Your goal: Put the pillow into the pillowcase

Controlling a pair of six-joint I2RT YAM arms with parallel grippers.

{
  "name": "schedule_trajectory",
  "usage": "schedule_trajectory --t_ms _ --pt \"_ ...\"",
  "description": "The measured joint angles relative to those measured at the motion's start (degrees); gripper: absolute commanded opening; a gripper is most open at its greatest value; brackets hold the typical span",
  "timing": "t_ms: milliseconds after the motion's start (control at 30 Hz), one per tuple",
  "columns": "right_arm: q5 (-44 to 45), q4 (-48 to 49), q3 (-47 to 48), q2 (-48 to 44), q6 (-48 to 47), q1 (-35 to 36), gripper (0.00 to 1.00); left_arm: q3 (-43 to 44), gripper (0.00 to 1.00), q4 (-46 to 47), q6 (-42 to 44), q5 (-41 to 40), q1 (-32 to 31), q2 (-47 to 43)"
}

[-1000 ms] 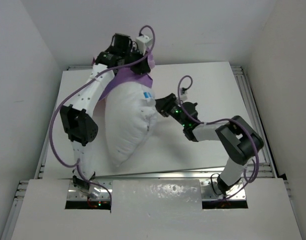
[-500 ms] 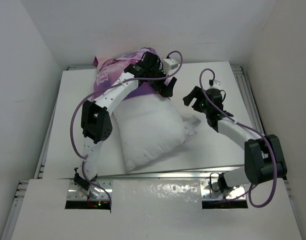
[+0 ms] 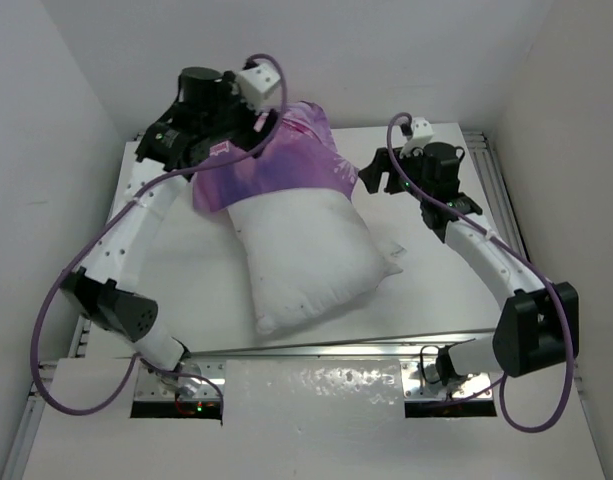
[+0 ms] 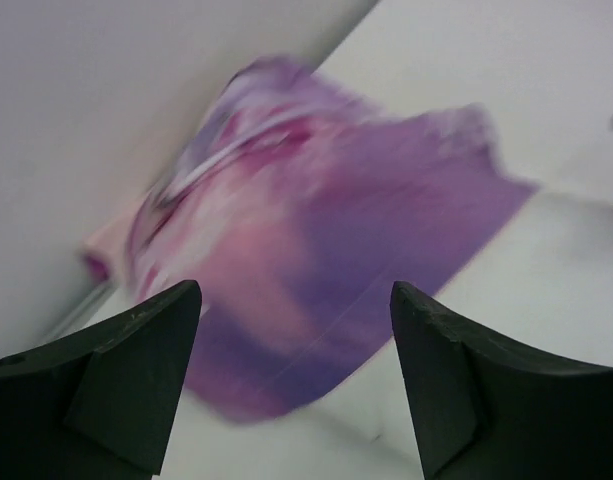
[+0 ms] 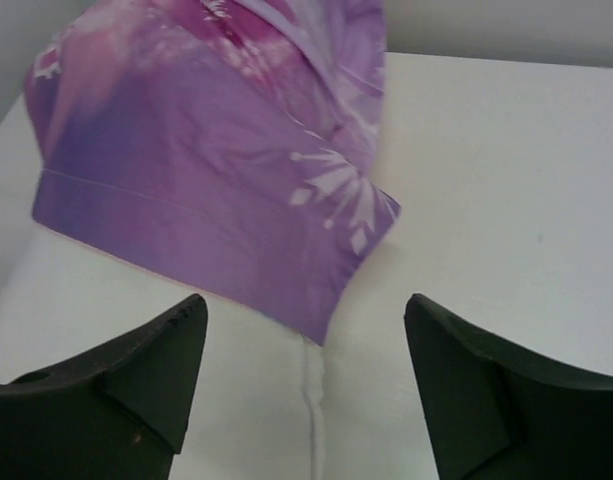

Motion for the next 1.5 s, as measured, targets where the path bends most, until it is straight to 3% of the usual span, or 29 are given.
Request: schedule_trajectory --t_ms 167,267,333,467,633,800,867,900,933,1000,1033,1067,1133,1333,1500 --pt "-4.5 -1.7 11.4 9.9 -3.0 3.4 0.81 -19.2 0.96 3.8 5.6 -10.1 8.3 -3.2" --pt "-3.3 -4.2 16.2 14.9 -9.8 9.4 0.86 -33.6 1.00 6.6 9.0 -15.5 8.3 -0.2" --pt "-2.1 -6.2 19.4 17.9 -15.4 13.9 0.87 -38.7 1.00 6.3 10.9 -17.7 8.3 2.0" --pt "-2.6 -9.5 24.8 22.4 -24.5 19.5 0.88 -41.4 1.00 9.7 13.3 -19.7 8.9 3.2" --pt "-1.9 -11.0 26.7 25.4 -33.1 19.4 0.90 -44.2 1.00 19.0 14.0 -23.5 9.7 3.3" --pt "-0.5 -14.0 31.5 31.0 -38.3 19.4 0.85 -47.2 0.98 27.2 13.6 -28.3 9.7 5.0" --pt "0.1 -14.3 31.6 31.7 -39.7 19.7 0.77 -48.2 0.84 29.8 13.5 -29.1 9.7 5.9" --pt "0.3 -14.4 31.6 31.8 -40.2 19.8 0.62 -48.6 0.75 30.8 13.5 -29.5 9.7 6.4" --pt "0.7 -14.2 31.6 31.8 -40.7 19.9 0.54 -48.9 0.58 31.8 13.6 -29.7 9.7 6.8" --pt "1.8 -13.0 31.6 31.8 -40.3 20.2 0.38 -49.2 0.37 33.3 13.6 -30.0 9.7 7.7" --pt "2.7 -12.2 31.5 31.8 -39.9 20.4 0.19 -49.2 0.12 34.1 14.1 -29.9 9.7 8.2" --pt "3.5 -11.6 31.4 31.8 -39.7 20.5 0.12 -49.2 0.01 34.7 13.6 -29.9 9.7 8.7" --pt "4.9 -9.7 31.2 31.8 -38.7 20.5 0.00 -49.2 0.00 35.4 13.5 -29.7 9.7 9.2" --pt "10.1 -5.0 30.8 31.8 -34.4 20.5 0.00 -47.8 0.00 31.4 12.0 -29.0 9.7 7.1" --pt "13.5 -4.7 35.6 33.4 -26.4 18.8 0.00 -37.3 0.00 21.5 8.8 -28.1 9.7 4.0"
